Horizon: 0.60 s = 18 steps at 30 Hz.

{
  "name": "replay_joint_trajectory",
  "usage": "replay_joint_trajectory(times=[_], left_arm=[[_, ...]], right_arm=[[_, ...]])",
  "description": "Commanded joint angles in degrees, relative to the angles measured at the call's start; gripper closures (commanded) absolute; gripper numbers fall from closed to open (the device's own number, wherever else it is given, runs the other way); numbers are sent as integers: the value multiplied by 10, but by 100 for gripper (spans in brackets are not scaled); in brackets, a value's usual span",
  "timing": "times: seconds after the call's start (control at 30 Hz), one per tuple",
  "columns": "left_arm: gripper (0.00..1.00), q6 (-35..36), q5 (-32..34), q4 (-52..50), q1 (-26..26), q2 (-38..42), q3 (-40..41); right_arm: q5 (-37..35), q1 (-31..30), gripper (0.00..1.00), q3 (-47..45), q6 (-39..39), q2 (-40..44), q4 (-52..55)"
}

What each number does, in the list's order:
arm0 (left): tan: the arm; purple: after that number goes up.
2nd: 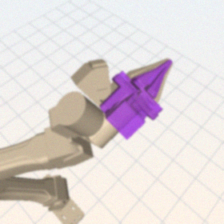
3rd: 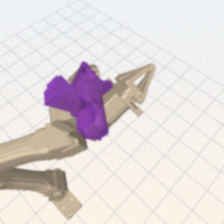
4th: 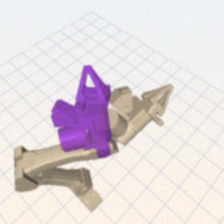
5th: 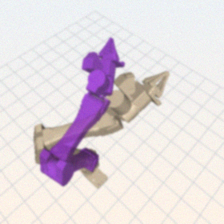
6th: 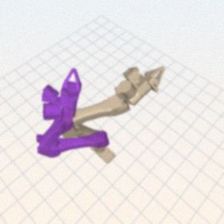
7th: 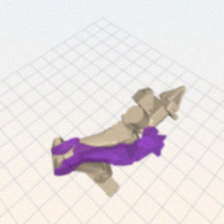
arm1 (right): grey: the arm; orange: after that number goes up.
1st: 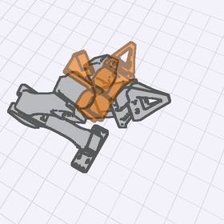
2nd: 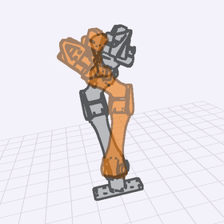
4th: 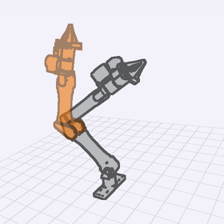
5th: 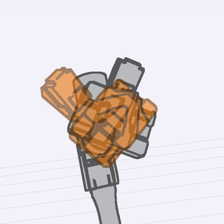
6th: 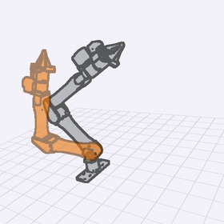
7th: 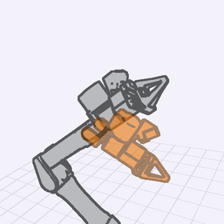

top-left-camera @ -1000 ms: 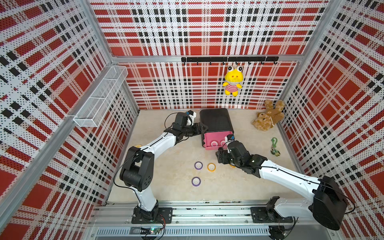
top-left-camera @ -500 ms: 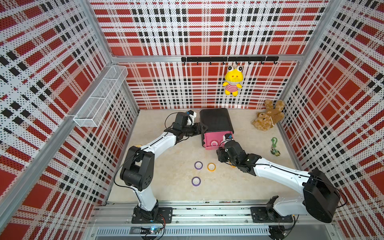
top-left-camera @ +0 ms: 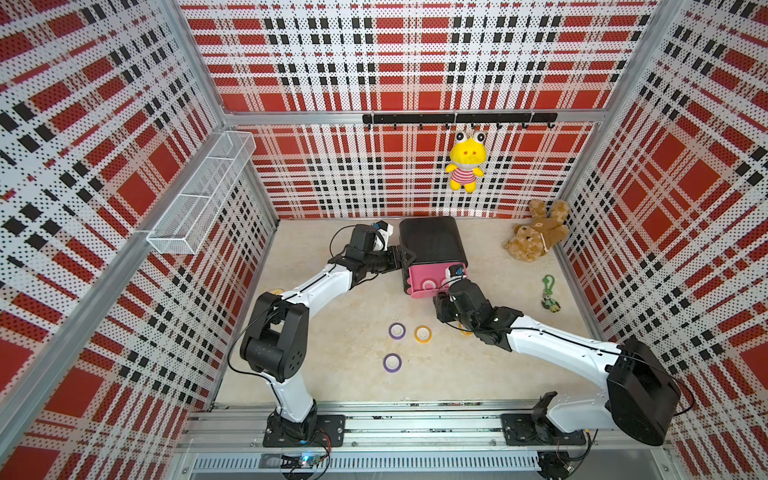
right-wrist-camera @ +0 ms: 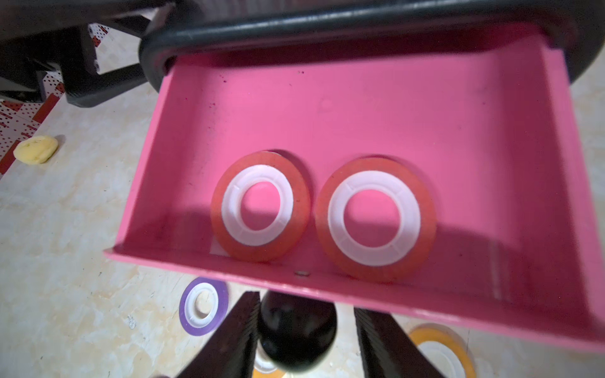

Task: Place the transparent tape into the drawer according to color
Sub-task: Close the drawer of the storage box.

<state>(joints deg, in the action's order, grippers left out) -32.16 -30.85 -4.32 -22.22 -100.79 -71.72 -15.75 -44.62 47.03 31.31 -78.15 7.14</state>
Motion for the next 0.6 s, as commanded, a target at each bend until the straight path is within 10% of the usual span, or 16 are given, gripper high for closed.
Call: replay_joint_trajectory(times=[0.0,0.57], left_arm=[[30,11,-8,-14,1,-9,-13],[30,13,-20,-14,2,-10,-11]], right_arm=[[-21,-4,46,26,-22,10,-35],[-32,-1,41,80,-63,-55,-66]])
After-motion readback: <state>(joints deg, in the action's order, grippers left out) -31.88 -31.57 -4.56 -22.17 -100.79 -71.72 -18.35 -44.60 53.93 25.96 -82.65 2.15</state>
